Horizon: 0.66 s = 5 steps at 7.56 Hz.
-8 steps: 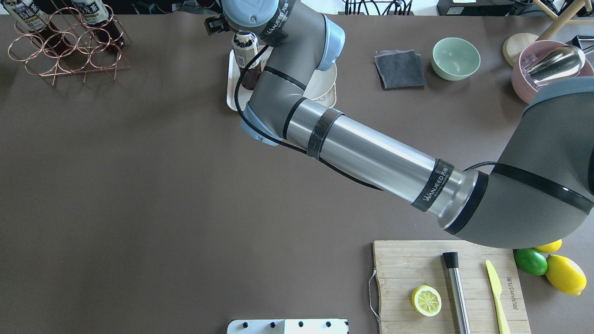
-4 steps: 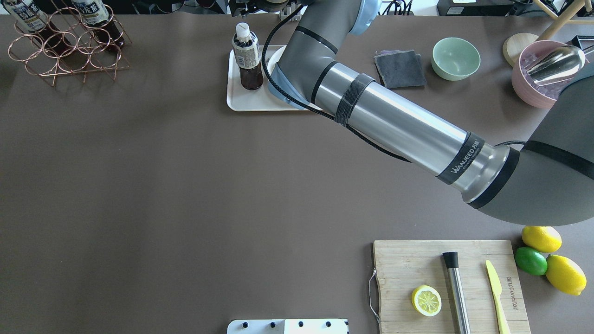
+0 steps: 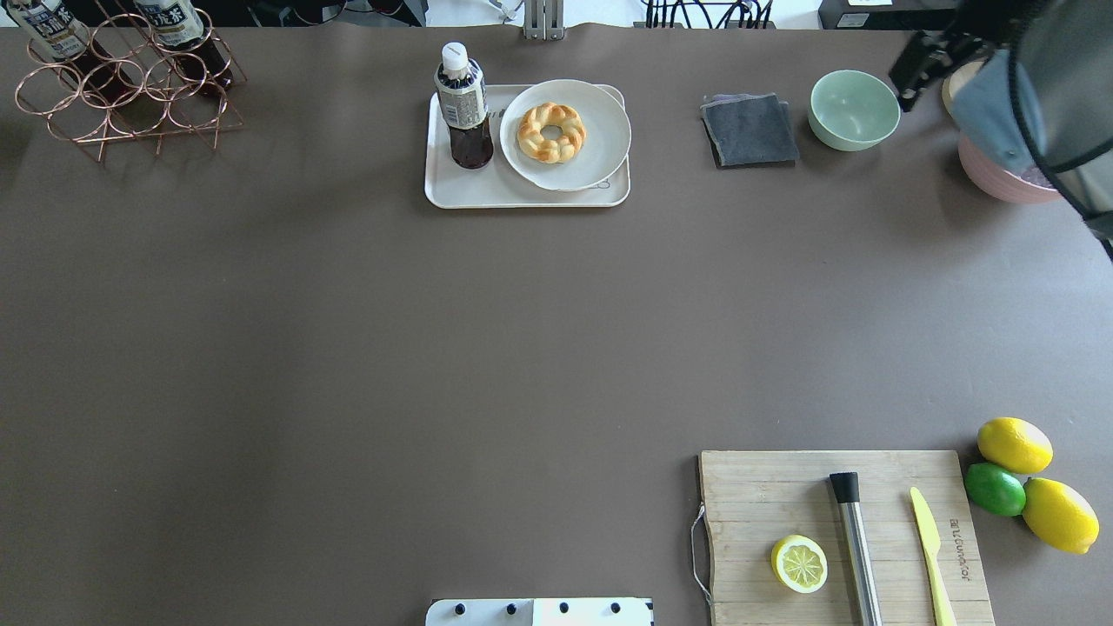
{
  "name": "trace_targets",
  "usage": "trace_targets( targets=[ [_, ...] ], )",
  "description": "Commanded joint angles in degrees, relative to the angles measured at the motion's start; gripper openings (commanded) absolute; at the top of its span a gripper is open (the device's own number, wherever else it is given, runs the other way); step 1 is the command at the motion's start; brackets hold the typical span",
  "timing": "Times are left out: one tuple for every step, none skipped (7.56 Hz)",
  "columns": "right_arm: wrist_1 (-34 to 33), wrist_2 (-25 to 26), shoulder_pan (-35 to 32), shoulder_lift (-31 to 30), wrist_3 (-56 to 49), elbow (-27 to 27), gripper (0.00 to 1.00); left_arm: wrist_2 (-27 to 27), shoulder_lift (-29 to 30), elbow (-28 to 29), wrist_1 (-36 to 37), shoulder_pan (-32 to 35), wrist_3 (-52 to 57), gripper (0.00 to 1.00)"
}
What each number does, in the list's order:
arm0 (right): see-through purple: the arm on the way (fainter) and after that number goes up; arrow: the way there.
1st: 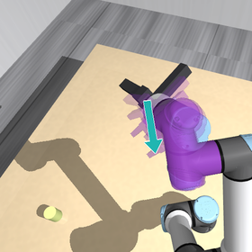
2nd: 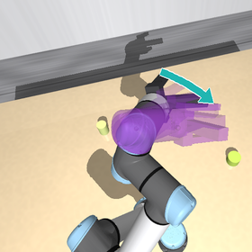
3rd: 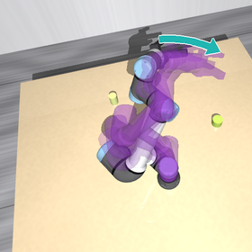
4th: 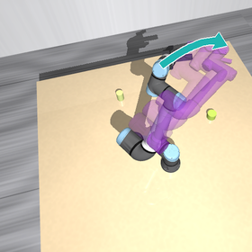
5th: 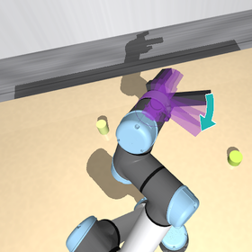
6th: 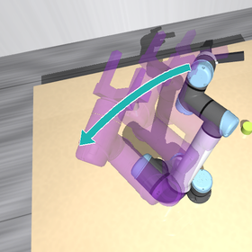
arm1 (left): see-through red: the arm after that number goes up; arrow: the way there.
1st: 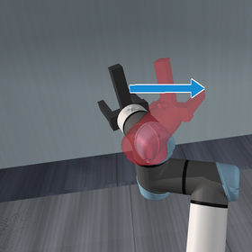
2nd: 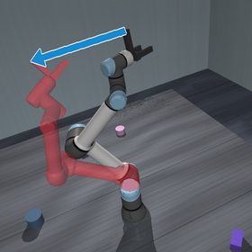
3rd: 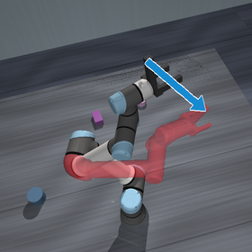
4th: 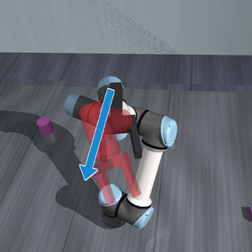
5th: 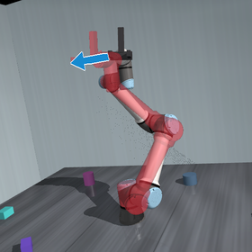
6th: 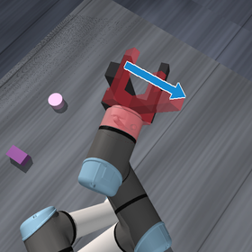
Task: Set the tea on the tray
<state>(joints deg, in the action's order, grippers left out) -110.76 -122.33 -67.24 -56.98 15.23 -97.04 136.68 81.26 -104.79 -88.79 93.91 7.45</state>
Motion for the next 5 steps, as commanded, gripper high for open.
trace_targets(
  targets=[
    [-1.21, -2.56, -10.33, -20.57, -20.70, -7.46, 1.00, -0.01, 1.18, 0.03, -0.07, -0.05, -0.51, 1.00],
    [-1.39, -2.04, -13.59, -24.11, -25.55, -7.03, 1.00, -0.01, 1.18, -0.06, -0.07, -0.05, -0.51, 1.00],
    [-1.57, -1.77, -15.53, -26.93, -26.12, -6.59, 1.00, -0.01, 1.18, -0.15, -0.15, 0.04, -0.51, 1.00],
    [-1.39, -1.42, -17.56, -29.22, -26.22, -5.80, 1.00, -0.01, 1.18, -0.15, -0.24, 0.04, -0.51, 1.00],
    [-1.48, -1.25, -18.88, -29.68, -26.22, -5.88, 1.00, -0.01, 1.18, -0.24, -0.24, 0.13, -0.51, 1.00]
  ],
)
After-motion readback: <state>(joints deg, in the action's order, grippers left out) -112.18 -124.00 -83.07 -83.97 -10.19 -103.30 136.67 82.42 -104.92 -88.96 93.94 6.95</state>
